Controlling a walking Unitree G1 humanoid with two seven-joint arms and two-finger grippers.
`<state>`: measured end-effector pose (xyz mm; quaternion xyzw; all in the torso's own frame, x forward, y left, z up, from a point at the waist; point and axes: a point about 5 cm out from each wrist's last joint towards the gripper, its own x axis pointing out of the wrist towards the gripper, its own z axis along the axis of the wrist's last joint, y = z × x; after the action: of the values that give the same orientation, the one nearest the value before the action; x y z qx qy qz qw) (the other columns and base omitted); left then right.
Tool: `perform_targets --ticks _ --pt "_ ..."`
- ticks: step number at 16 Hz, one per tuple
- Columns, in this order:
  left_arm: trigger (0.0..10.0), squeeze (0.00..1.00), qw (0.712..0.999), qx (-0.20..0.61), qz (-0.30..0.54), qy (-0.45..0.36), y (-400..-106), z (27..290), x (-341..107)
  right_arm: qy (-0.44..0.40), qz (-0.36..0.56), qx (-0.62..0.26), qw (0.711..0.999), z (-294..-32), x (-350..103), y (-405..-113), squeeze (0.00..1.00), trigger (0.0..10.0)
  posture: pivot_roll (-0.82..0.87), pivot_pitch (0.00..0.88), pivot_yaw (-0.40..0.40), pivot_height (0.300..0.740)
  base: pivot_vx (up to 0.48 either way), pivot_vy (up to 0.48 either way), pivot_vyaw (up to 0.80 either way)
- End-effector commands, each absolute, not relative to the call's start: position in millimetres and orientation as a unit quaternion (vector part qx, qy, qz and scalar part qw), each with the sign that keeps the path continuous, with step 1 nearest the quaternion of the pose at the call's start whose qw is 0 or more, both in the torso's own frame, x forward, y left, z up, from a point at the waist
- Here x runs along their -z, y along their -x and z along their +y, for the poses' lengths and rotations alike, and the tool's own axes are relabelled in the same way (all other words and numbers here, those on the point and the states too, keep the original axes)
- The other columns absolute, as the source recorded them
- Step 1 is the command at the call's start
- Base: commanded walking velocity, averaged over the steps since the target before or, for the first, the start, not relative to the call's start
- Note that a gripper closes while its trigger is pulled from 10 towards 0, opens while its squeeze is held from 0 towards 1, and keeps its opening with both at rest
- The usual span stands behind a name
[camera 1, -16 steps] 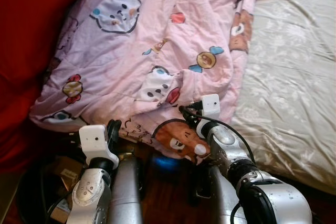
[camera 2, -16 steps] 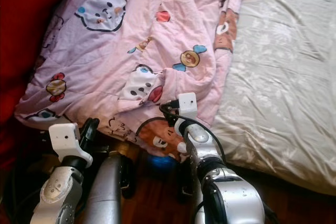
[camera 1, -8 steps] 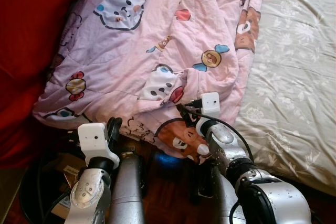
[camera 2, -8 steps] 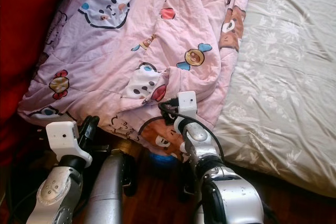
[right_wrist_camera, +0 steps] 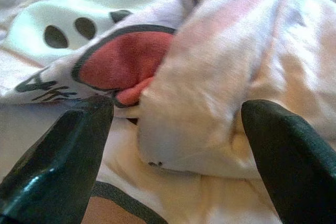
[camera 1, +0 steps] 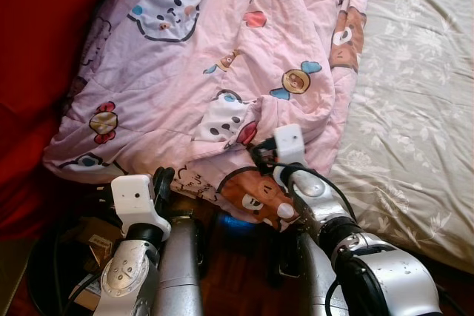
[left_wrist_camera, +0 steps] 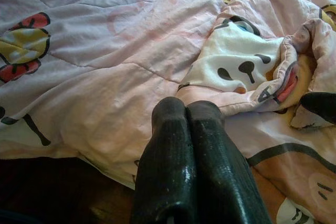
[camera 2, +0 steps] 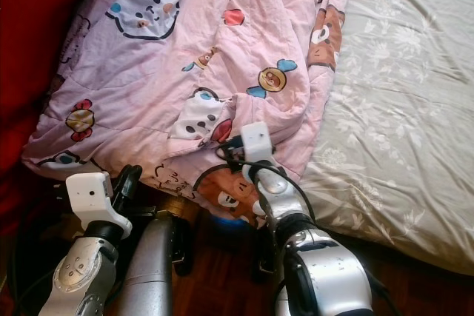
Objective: Clean up the room
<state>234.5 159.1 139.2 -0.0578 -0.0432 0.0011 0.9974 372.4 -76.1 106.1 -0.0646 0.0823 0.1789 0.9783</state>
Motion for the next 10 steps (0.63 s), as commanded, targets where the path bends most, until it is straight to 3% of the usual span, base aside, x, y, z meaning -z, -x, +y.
perform_targets --ticks 1,4,9,10 --pt "10.0 0.0 0.998 -0.005 -0.029 0.062 -227.5 158.1 -135.5 0.083 0.108 -0.185 0.973 -74.7 -90.1 -364.1 0.0 10.0 0.33 0.627 -0.02 0.632 0.0 0.0 0.0" --pt "10.0 0.0 0.997 -0.006 -0.028 0.065 -224.5 155.8 -136.7 0.148 0.118 -0.175 0.966 -78.4 -84.3 -362.5 0.0 10.0 0.32 0.639 -0.028 0.632 0.0 0.0 0.0" --pt "10.0 0.0 0.998 0.001 -0.026 0.059 -218.4 153.0 -137.6 0.166 0.126 -0.146 0.967 -85.0 -79.9 -361.6 0.0 10.0 0.32 0.657 -0.03 0.632 0.0 0.0 0.0" --pt "10.0 0.0 0.998 0.003 -0.027 0.058 -218.3 151.1 -139.0 0.16 0.123 -0.145 0.969 -84.1 -79.8 -361.0 0.0 9.2 0.32 0.659 -0.029 0.632 0.0 0.0 0.0"
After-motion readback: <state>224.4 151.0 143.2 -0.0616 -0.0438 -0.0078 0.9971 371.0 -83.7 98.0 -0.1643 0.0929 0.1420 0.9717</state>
